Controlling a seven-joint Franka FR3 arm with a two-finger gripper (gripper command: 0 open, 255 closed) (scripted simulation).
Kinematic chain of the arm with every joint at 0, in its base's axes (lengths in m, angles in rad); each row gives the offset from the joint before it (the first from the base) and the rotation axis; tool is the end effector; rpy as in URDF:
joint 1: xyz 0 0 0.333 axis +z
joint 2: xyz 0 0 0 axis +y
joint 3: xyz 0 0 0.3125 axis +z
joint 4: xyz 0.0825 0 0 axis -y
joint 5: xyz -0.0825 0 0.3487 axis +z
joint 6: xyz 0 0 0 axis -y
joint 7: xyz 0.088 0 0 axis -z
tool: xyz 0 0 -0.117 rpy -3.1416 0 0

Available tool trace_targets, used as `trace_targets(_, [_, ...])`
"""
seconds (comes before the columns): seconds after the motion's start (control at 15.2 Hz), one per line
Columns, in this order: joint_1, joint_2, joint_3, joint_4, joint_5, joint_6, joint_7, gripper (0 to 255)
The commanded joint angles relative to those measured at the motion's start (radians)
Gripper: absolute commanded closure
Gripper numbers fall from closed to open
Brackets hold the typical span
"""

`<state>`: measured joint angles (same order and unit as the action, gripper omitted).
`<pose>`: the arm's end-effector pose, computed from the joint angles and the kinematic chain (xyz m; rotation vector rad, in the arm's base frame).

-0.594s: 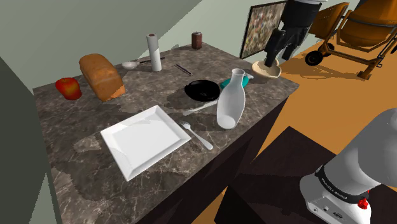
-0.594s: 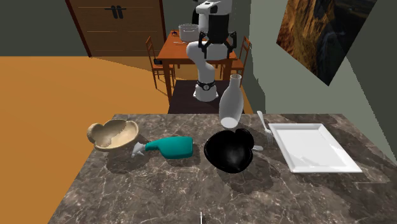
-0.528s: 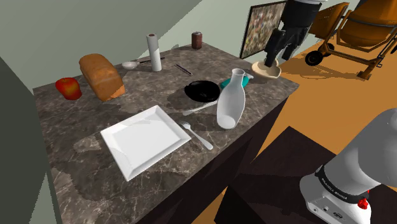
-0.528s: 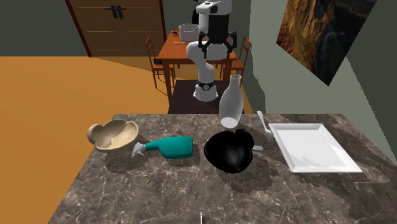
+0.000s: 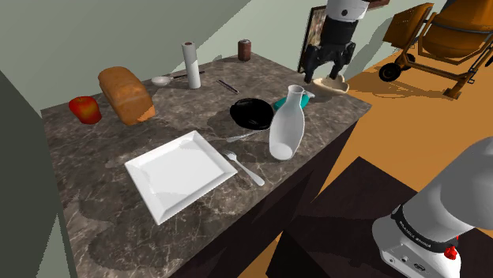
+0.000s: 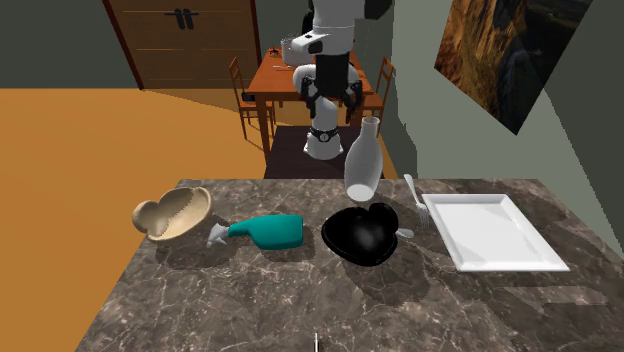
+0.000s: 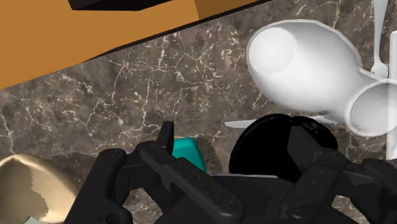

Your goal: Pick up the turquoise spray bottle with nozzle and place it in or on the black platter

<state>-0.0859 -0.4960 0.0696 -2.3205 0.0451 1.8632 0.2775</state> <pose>0.3749 0.0010 0.5254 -3.0877 0.4884 -0.0567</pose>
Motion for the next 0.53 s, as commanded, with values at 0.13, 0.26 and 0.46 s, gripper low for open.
trace_targets(0.13, [-0.044, 0.144, -0.001, 0.058, -0.006, 0.075, 0.1, 0])
trace_targets(0.26, [-0.064, 0.213, -0.006, 0.089, -0.01, 0.107, 0.148, 0])
trace_targets(0.46, [-0.092, 0.314, -0.017, 0.14, -0.016, 0.149, 0.216, 0])
